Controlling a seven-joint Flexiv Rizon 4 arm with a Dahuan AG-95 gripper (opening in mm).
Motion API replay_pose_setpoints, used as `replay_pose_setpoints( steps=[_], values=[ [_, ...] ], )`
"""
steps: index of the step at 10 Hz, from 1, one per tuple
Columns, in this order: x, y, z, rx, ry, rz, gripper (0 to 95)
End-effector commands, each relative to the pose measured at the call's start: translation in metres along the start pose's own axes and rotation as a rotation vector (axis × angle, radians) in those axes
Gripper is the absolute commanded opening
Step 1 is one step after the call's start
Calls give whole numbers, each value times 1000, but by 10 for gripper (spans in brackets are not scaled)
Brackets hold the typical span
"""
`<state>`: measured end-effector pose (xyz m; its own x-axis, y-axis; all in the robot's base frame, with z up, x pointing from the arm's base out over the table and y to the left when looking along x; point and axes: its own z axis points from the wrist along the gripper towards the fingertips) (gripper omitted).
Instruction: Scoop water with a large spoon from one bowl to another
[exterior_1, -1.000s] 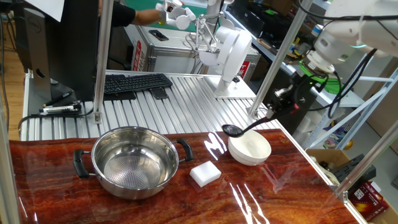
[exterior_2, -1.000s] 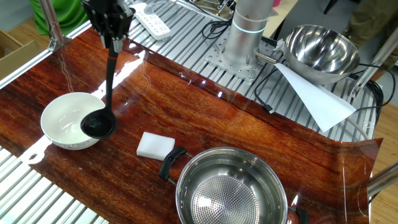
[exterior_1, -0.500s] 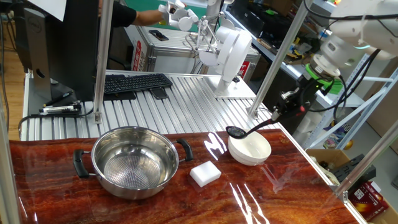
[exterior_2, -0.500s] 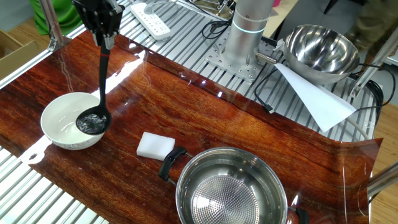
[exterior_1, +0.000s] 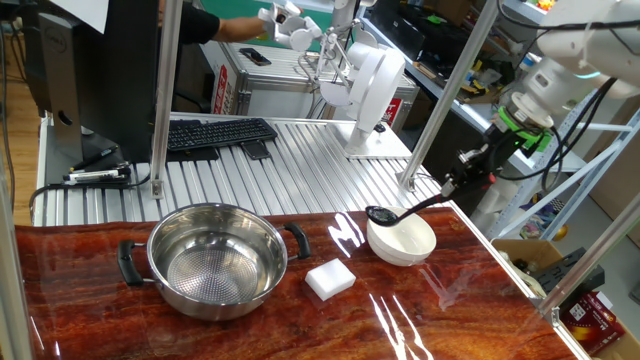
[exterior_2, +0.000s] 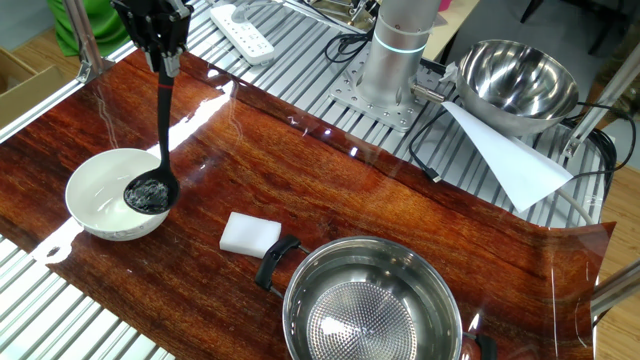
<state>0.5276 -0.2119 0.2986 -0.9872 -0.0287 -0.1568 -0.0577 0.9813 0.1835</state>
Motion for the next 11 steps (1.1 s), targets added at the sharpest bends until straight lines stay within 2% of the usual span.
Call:
replay_pose_setpoints(
  steps=[1,5,11],
  values=[
    [1,-1,0,-2,5,-5,0],
    [2,-5,1,-16,14,-6,0],
    [6,-14,2,-15,10,-22,0]
  ],
)
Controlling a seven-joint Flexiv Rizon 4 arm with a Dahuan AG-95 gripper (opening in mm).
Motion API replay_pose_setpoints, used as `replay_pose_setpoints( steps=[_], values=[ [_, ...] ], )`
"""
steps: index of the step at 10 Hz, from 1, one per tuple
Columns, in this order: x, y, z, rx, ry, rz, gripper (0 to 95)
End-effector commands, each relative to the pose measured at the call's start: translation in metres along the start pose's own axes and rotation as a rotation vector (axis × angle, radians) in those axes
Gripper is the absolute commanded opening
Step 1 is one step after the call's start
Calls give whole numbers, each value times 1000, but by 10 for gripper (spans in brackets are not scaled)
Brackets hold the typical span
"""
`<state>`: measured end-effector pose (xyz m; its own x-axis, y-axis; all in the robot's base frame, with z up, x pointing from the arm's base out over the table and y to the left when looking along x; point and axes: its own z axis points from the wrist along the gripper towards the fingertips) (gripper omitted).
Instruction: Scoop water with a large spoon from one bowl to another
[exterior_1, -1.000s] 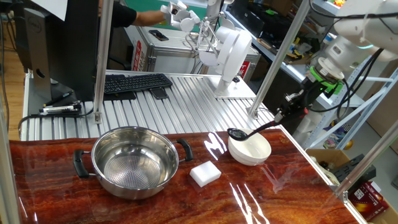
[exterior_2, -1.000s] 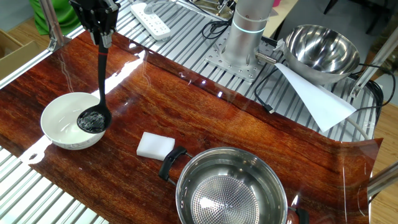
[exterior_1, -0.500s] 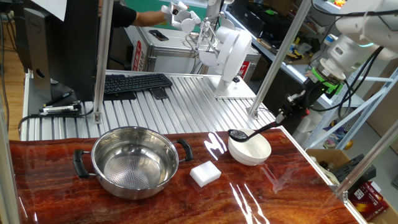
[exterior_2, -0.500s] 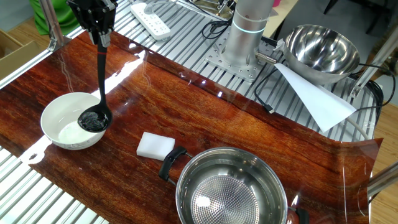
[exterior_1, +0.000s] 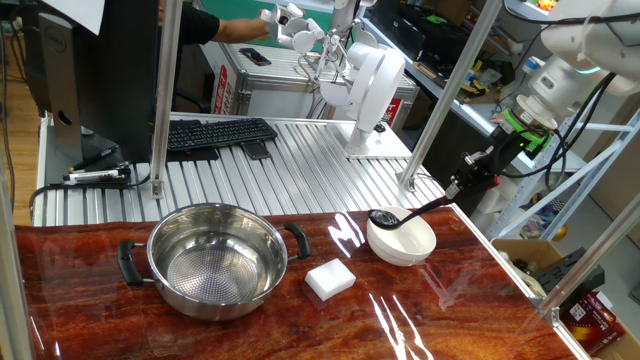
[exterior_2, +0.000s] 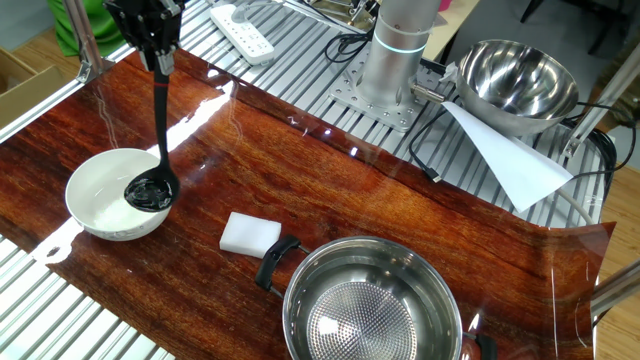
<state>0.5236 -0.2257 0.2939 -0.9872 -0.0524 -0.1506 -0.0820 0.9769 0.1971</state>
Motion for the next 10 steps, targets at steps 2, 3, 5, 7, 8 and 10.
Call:
replay_pose_setpoints(
  steps=[2,3,5,7,8,10],
  values=[
    [4,-6,2,-2,-4,-5,0],
    [6,-9,2,-6,-4,-7,0],
    [8,-13,3,-10,-3,-9,0],
    [9,-14,3,-17,-3,-6,0],
    [10,-16,3,-29,-1,-2,0],
    [11,-17,3,-58,1,15,0]
  ],
)
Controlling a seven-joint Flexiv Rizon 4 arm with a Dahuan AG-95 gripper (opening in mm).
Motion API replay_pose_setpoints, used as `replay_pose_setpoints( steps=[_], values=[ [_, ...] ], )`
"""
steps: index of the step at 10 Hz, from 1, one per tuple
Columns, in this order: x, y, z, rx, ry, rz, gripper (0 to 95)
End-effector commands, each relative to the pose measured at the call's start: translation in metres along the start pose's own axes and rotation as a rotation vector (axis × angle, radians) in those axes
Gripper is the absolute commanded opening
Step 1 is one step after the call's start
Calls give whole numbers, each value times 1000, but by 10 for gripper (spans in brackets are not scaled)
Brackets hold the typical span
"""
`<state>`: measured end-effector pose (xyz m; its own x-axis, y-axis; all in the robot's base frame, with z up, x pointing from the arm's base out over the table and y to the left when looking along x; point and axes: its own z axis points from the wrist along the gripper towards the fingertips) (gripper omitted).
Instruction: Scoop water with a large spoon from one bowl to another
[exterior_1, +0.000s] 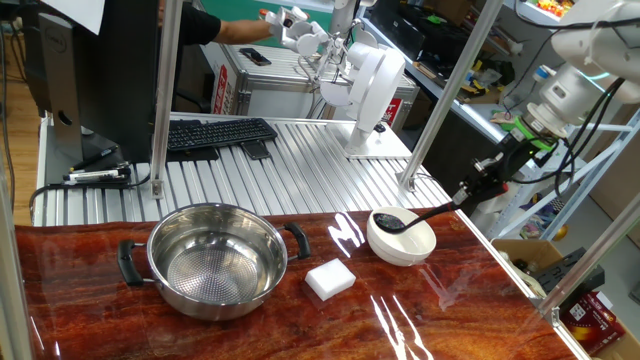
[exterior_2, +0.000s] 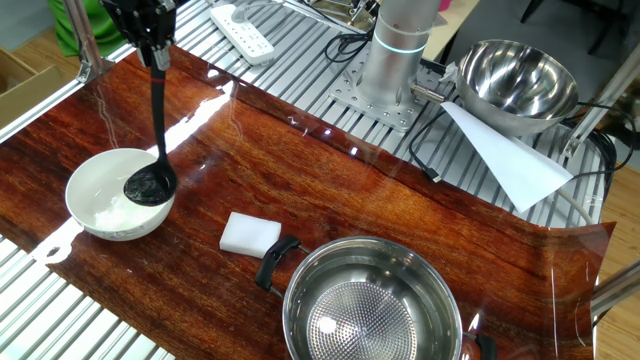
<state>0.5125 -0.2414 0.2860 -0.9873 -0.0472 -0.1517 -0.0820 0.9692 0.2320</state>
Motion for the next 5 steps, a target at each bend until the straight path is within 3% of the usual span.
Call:
replay_pose_setpoints(
  steps=[1,5],
  values=[
    [-2,-1,0,-26,5,13,0],
    [-2,-1,0,-39,9,21,0]
  ],
)
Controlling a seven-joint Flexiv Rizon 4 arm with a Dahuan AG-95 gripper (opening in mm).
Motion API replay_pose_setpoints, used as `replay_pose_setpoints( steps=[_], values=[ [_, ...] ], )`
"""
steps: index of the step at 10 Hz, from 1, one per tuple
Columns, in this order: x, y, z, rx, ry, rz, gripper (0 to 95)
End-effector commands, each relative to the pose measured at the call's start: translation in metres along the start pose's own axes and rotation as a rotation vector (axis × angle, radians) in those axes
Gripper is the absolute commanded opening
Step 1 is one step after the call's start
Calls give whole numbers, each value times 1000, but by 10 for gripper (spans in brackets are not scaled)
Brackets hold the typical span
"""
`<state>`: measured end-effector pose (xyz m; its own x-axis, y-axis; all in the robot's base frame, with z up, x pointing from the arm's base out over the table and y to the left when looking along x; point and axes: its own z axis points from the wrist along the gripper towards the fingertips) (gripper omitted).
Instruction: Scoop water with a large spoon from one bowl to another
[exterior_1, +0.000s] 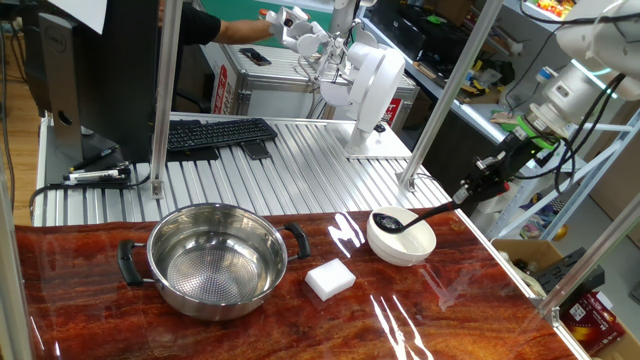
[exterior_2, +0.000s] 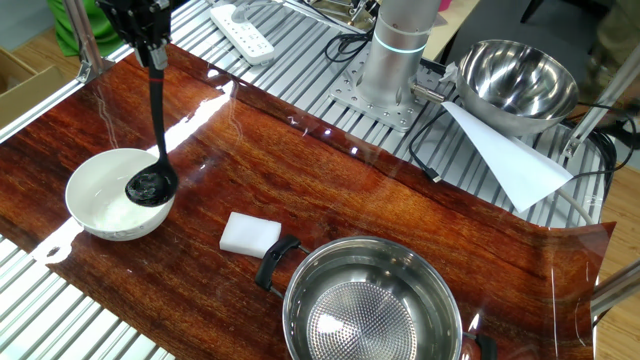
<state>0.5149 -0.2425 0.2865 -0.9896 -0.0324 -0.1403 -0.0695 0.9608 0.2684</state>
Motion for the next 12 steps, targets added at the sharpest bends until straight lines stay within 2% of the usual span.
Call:
replay_pose_setpoints(
  steps=[1,2,9,12],
  values=[
    [0,1,0,-10,4,9,0],
    [0,1,0,-23,8,18,0],
    [0,1,0,-49,21,35,0],
    [0,1,0,-74,33,51,0]
  ],
)
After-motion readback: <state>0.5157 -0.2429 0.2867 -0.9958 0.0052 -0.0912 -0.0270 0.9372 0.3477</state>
